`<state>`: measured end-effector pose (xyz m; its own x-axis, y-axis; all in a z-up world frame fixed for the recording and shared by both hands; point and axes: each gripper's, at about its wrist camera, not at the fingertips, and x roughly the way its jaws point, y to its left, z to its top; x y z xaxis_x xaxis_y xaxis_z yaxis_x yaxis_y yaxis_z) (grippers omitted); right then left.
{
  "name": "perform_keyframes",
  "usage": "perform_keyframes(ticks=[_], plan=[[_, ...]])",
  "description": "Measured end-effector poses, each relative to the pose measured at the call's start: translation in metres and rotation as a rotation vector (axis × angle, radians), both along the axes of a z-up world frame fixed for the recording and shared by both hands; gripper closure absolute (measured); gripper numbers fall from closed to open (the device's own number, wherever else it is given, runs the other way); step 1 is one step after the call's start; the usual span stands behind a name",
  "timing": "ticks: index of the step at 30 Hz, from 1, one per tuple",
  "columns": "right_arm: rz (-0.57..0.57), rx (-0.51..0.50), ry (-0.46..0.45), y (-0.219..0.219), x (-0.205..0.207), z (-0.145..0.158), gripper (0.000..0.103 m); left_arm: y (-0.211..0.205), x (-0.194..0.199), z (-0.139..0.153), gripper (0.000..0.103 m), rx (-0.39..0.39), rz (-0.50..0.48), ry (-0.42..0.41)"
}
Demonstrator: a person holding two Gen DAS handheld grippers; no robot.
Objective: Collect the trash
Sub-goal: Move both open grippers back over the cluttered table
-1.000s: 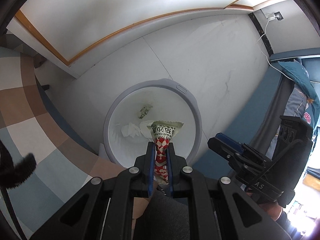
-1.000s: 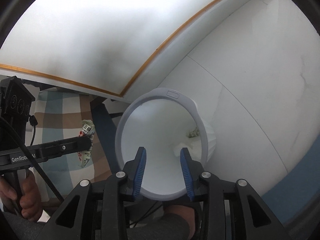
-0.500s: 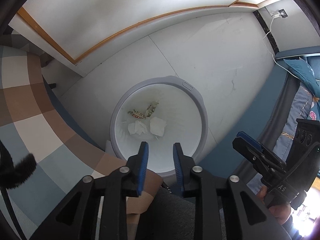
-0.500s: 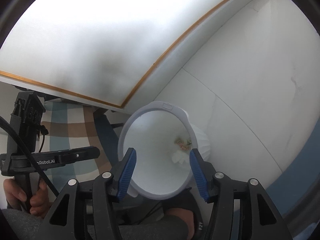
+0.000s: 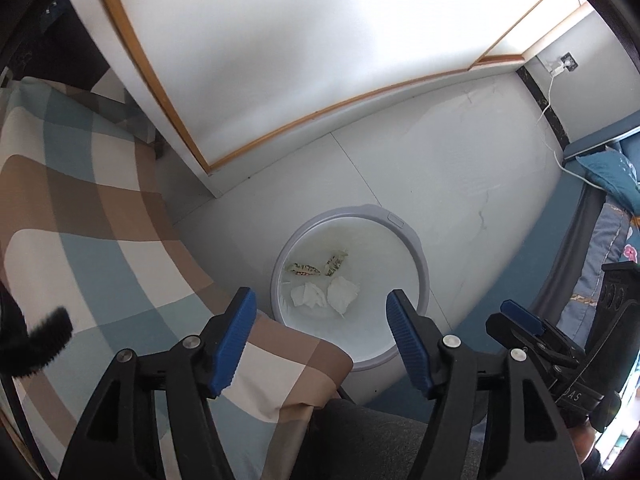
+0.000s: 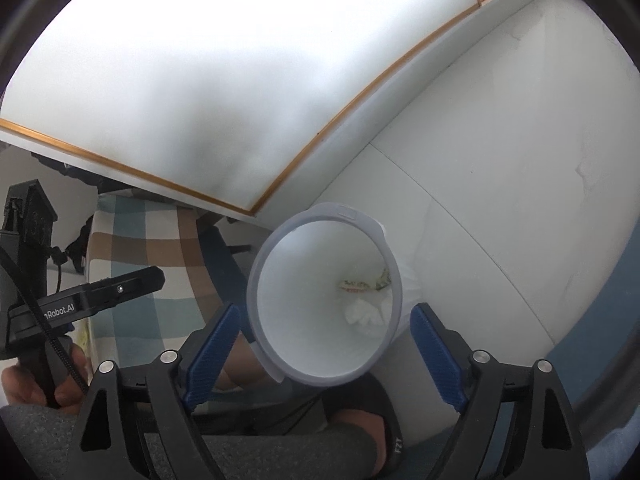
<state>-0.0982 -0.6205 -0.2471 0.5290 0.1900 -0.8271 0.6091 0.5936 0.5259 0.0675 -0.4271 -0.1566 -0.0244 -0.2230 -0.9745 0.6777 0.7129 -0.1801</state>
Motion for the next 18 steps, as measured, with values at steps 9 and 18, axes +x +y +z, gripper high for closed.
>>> perform_keyframes(ticks=[9, 18], plan=[[0.006, -0.117, -0.020, 0.010, -0.008, 0.051, 0.008, 0.044, 0.000, 0.054, 0.038, -0.094, 0.113, -0.162], [0.041, -0.298, -0.161, 0.042, 0.002, 0.145, 0.008, 0.112, -0.003, 0.116, 0.035, -0.204, 0.256, -0.324]])
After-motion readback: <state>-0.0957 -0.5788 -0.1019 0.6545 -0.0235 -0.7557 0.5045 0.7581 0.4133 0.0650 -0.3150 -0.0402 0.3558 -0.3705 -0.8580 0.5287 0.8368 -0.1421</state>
